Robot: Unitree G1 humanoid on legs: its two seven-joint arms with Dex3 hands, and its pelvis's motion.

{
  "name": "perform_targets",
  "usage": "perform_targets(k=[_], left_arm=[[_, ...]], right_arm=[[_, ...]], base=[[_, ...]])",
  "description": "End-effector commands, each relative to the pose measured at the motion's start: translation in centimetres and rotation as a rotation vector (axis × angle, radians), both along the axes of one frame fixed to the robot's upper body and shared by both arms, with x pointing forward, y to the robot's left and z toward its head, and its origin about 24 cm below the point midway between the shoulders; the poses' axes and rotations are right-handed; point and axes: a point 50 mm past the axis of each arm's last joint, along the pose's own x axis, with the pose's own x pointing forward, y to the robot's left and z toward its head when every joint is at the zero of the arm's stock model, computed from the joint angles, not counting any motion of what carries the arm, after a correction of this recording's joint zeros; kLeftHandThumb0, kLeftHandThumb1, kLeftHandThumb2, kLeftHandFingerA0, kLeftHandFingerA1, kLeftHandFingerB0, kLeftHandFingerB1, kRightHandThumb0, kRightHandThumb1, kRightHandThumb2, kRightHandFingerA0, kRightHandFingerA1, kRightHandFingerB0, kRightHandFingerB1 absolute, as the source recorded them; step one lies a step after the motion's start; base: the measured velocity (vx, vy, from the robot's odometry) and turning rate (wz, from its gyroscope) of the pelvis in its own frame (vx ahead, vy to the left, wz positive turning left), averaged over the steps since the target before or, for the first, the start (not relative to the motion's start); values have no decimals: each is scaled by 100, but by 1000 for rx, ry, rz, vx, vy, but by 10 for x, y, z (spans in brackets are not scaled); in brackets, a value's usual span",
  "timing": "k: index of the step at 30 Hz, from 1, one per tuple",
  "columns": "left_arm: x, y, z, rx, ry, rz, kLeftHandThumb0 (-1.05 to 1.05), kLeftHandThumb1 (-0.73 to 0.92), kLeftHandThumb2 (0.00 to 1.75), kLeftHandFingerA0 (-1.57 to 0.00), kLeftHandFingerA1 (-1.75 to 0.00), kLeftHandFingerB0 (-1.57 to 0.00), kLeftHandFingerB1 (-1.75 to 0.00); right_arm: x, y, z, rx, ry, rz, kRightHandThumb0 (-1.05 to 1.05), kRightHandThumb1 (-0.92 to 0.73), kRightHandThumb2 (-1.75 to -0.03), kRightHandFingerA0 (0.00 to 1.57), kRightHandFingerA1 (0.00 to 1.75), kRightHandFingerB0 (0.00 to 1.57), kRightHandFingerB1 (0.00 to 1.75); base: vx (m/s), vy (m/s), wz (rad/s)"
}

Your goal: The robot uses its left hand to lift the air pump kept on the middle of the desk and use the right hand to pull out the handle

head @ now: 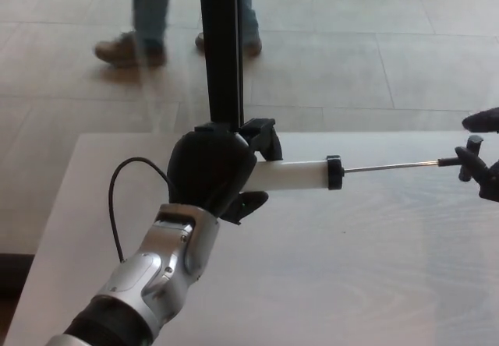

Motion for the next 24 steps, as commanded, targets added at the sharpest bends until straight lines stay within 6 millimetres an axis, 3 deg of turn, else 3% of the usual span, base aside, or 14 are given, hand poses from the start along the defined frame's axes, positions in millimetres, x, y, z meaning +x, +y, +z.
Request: perform_targets(k=[1, 3, 4, 6, 7, 13, 14, 15, 16, 18, 19, 20, 21, 24], left_arm=[[0, 12, -6, 25, -8, 44, -22, 51, 121, -101, -175, -80, -150], [-1, 11, -9, 48, -5, 46, -16, 47, 118, -91, -175, -73, -151], [-2, 11, -10, 57, -6, 46, -19, 47, 115, -84, -175, -77, -156], [-2, 11, -11, 65, -7, 47, -19, 47, 115, -84, -175, -77, -156], [-4, 12, -16, 83, 10, 43, -19, 47, 116, -82, -175, -73, -160], [-9, 20, -37, 147, 114, 46, -18, 45, 114, -86, -175, -77, -153], [-11, 23, -46, 163, 179, 46, -21, 48, 113, -85, -175, -75, -153], [-11, 23, -46, 165, 185, 47, -21, 48, 113, -85, -175, -75, -153], [-12, 25, -56, 169, 332, 99, -27, 64, 105, -81, -175, -68, -152], [-13, 25, -60, 168, 401, 119, -27, 64, 105, -81, -175, -68, -152], [-16, 26, -65, 201, 435, 136, -24, 61, 89, -91, -173, -74, -132], [-21, 30, -77, 270, 526, 186, -29, 70, 77, -78, -142, -74, -82], [-25, 36, -88, 301, 591, 222, -28, 69, 72, -78, -114, -73, -71], [-29, 41, -94, 301, 619, 242, -27, 69, 70, -78, -108, -72, -68]], right_arm=[[-4, -3, 5, -98, 125, 170, -100, -70, -64, 0, 0, 0, 0], [-3, -4, 7, -107, 144, 197, -105, -74, -65, 0, 0, 0, 0], [-3, -5, 8, -103, 143, 201, -104, -61, -105, 0, 20, 0, 0], [-3, -5, 9, -91, 143, 208, -104, -61, -105, 0, 20, 0, 0], [-4, -5, 11, -92, 141, 209, -105, -77, -66, 0, 0, 0, 0], [-4, -10, 16, -87, 130, 165, -105, -83, -65, 0, 0, 0, 0], [-5, -12, 17, -52, 118, 154, -102, -70, -90, 0, 0, 0, 0], [-4, -11, 18, -48, 115, 154, -102, -70, -90, 0, 0, 0, 0], [-3, -13, 21, -33, 95, 120, -98, -86, -73, 0, 0, 0, 0], [-3, -14, 22, -26, 88, 104, -98, -86, -73, 0, 0, 0, 0], [-3, -14, 22, -13, 81, 91, -105, -73, -112, 0, 28, 0, 7], [-3, -15, 24, 19, 69, 63, -105, -76, -111, 0, 25, 0, 5], [-2, -15, 25, 40, 63, 52, -105, -77, -110, 0, 23, 0, 4], [-2, -17, 26, 51, 54, 45, -105, -78, -109, 0, 21, 0, 2]], base=[[0, 0, 0], [0, 0, 0], [0, 0, 0], [0, 0, 0], [0, 0, 0], [0, 0, 0], [0, 0, 0], [0, 0, 0], [0, 0, 0], [0, 0, 0], [0, 0, 0], [0, 0, 0], [0, 0, 0], [0, 0, 0]])
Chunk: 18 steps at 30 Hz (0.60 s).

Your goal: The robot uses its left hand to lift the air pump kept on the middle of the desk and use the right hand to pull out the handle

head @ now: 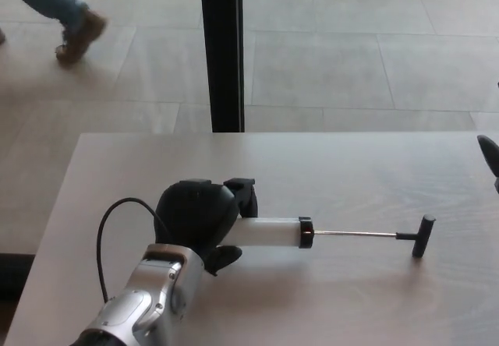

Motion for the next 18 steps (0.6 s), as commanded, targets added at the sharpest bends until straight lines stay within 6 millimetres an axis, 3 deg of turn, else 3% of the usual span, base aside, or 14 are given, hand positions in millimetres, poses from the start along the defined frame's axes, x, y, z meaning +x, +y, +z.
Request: perform_targets(k=[1, 3, 5, 6, 7, 8, 9, 10, 12, 13, 14, 15, 17, 18], left_arm=[[-14, 30, -42, 149, 387, 225, -26, 67, 72, -72, -95, -68, -65], [-14, 31, -41, 160, 409, 242, -28, 69, 69, -68, -99, -63, -67], [-13, 31, -39, 168, 423, 251, -29, 72, 69, -61, -89, -57, -63], [-12, 32, -37, 175, 431, 256, -31, 73, 69, -59, -92, -50, -61], [-12, 32, -37, 176, 433, 258, -31, 73, 69, -59, -92, -50, -61], [-12, 31, -36, 171, 428, 258, -32, 71, 68, -61, -105, -51, -63], [-12, 31, -35, 170, 430, 255, -32, 72, 67, -56, -94, -46, -61], [-12, 31, -33, 171, 430, 247, -32, 70, 67, -54, -92, -48, -58], [-12, 30, -32, 202, 418, 221, -32, 68, 68, -61, -102, -57, -66], [-11, 30, -32, 205, 416, 216, -32, 67, 68, -65, -102, -59, -66], [-11, 29, -32, 208, 415, 211, -32, 66, 68, -65, -109, -60, -66], [-11, 29, -31, 214, 418, 208, -36, 65, 66, -63, -107, -57, -70], [-11, 29, -31, 246, 451, 200, -44, 69, 60, -59, -103, -53, -63], [-10, 28, -30, 283, 481, 197, -54, 70, 61, -41, -72, -41, -48]], right_arm=[[1, -10, 11, 110, -44, -115, -101, -76, -109, 0, 21, 0, 6], [1, -11, 11, 124, -49, -124, -97, -75, -108, 0, 22, 0, 10], [1, -11, 11, 134, -54, -129, -96, -75, -108, 0, 22, 1, 10], [2, -10, 11, 145, -68, -138, -86, -66, -87, 0, 0, 0, 11], [2, -10, 11, 146, -69, -139, -86, -66, -87, 0, 0, 0, 11], [1, -8, 10, 173, -84, -123, -86, -64, -86, 0, 0, 0, 1], [1, -7, 10, 176, -88, -118, -88, -83, -64, 0, 0, 0, 1], [1, -7, 10, 169, -95, -114, -101, -71, -107, 0, 20, 0, 8], [1, -8, 10, 155, -93, -111, -103, -70, -109, 0, 19, 0, 8], [2, -8, 10, 154, -94, -110, -94, -82, -65, 0, 0, 0, 2], [2, -8, 10, 157, -95, -109, -102, -69, -109, 0, 20, 0, 10], [1, -8, 10, 160, -98, -108, -101, -65, -92, 0, 1, 0, 1], [0, -8, 8, 160, -98, -98, -95, -68, -88, 0, 0, 0, 2], [-1, -8, 8, 162, -92, -99, -94, -82, -65, 0, 0, 0, 3]], base=[[0, 0, 0], [0, 0, 0], [0, 0, 0], [0, 0, 0], [0, 0, 0], [0, 0, 0], [0, 0, 0], [0, 0, 0], [0, 0, 0], [0, 0, 0], [0, 0, 0], [0, 0, 0], [0, 0, 0], [0, 0, 0]])
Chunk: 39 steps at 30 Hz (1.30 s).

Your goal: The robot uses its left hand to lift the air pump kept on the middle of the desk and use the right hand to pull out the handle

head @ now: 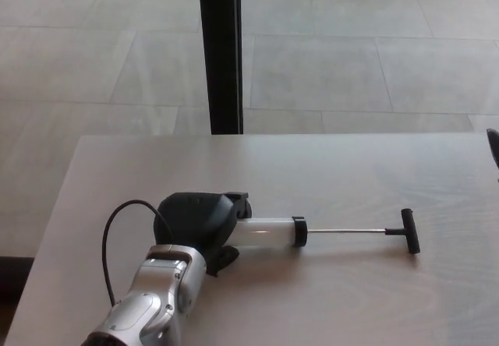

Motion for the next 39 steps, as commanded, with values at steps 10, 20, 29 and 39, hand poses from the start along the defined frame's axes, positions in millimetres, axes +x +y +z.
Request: perform_targets(k=[10, 20, 29, 39], left_arm=[[7, 33, 25, 9, 328, 46, -105, 70, 63, 0, 0, 0, 0], [12, 41, 99, -235, -69, -74, -105, 63, 60, 0, 0, 0, 0], [1, 109, 138, -626, -295, 9, -103, 51, 80, 0, 0, 0, 0], [-73, 281, 104, -753, -274, 489, -99, 59, 97, 0, -19, 0, 0]], right_arm=[[1, -5, 6, 98, -52, -120, -92, -81, -65, 0, 0, 0, 14], [0, -10, 6, 87, -54, -162, -104, -72, -108, 0, 11, 0, 0], [-5, -27, 11, 126, -52, -165, -105, -72, -108, 0, 9, 0, 3], [-48, -125, 33, 80, -50, -370, -105, -73, -112, 0, 11, 0, 5]], base=[[0, 0, 0], [0, 0, 0], [0, 0, 0], [0, 0, 0]])
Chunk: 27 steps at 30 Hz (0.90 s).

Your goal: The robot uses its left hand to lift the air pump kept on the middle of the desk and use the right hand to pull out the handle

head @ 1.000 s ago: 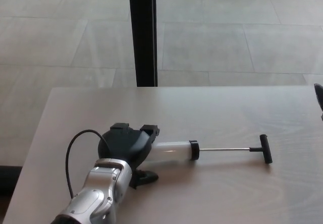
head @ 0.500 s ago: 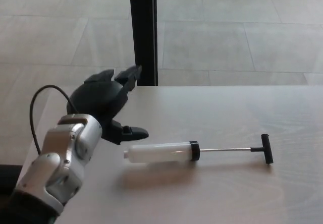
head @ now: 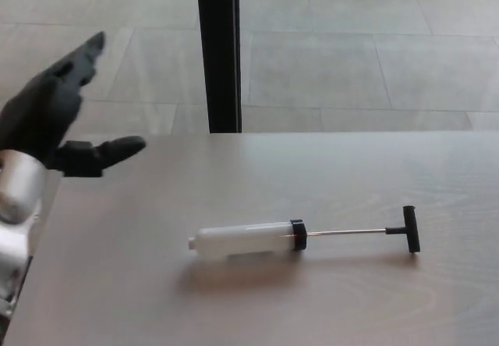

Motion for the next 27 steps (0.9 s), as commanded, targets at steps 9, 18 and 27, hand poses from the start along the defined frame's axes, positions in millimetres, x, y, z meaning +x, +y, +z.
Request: perform_targets(k=[9, 18, 27], left_arm=[[-187, 221, -57, -597, 27, 699, -93, 66, 101, 0, -23, 0, -4], [-261, 236, -124, -1087, -70, 1043, -78, 61, 101, -3, -45, -4, -29], [-251, 225, -150, -1315, -87, 1154, -70, 79, 61, -15, -61, -21, -37]], right_arm=[[-132, -183, 60, 121, -85, -516, -84, -60, -107, 2, 28, 3, 20], [-194, -214, 12, 413, -59, -785, -84, -63, -107, 2, 24, 7, 19], [-213, -201, -58, 706, -145, -946, -78, -66, -108, 0, 35, 0, 25]], base=[[0, 0, 0], [0, 0, 0], [0, 0, 0]])
